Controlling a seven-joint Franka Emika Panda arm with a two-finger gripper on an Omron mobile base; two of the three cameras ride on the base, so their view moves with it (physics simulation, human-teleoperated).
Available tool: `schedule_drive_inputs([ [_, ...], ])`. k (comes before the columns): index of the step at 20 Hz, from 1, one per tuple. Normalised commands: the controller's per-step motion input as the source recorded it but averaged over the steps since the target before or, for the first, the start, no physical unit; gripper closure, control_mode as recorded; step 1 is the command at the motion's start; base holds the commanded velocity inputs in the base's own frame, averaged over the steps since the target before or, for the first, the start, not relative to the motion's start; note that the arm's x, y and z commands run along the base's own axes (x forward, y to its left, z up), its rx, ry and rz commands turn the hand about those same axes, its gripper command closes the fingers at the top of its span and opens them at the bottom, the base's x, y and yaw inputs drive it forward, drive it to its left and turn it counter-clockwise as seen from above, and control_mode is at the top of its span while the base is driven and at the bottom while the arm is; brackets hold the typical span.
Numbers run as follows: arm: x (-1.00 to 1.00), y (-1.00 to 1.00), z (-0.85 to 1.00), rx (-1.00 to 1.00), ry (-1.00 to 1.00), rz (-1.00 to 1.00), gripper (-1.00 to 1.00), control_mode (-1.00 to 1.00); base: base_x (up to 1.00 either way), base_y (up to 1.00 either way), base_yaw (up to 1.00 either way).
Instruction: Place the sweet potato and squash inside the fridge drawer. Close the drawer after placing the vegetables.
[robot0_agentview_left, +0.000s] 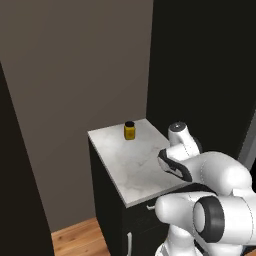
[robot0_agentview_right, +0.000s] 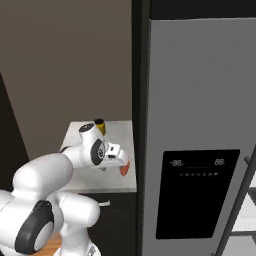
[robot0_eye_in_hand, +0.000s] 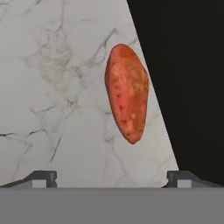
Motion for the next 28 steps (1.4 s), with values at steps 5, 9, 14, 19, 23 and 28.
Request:
schedule_drive_inputs([
  [5, 0.11, -0.04, -0.34, 0.00, 0.04, 0.00, -1.00, -1.00, 0.00, 0.00, 0.00],
  [9, 0.06, -0.02, -0.30, 0.00, 0.01, 0.00, -1.00, -1.00, 0.00, 0.00, 0.00],
  [14, 0.00, 0.00, -0.29, 0.00, 0.00, 0.00, -1.00, -1.00, 0.00, 0.00, 0.00],
  [19, 0.00, 0.00, -0.20, 0.00, 0.00, 0.00, -1.00, -1.00, 0.00, 0.00, 0.00],
  [23, -0.12, 0.20, -0.01, 0.00, 0.00, 0.01, -1.00, -1.00, 0.00, 0.00, 0.00],
  [28, -0.21, -0.01, 0.21, 0.00, 0.00, 0.00, -1.00, -1.00, 0.00, 0.00, 0.00],
])
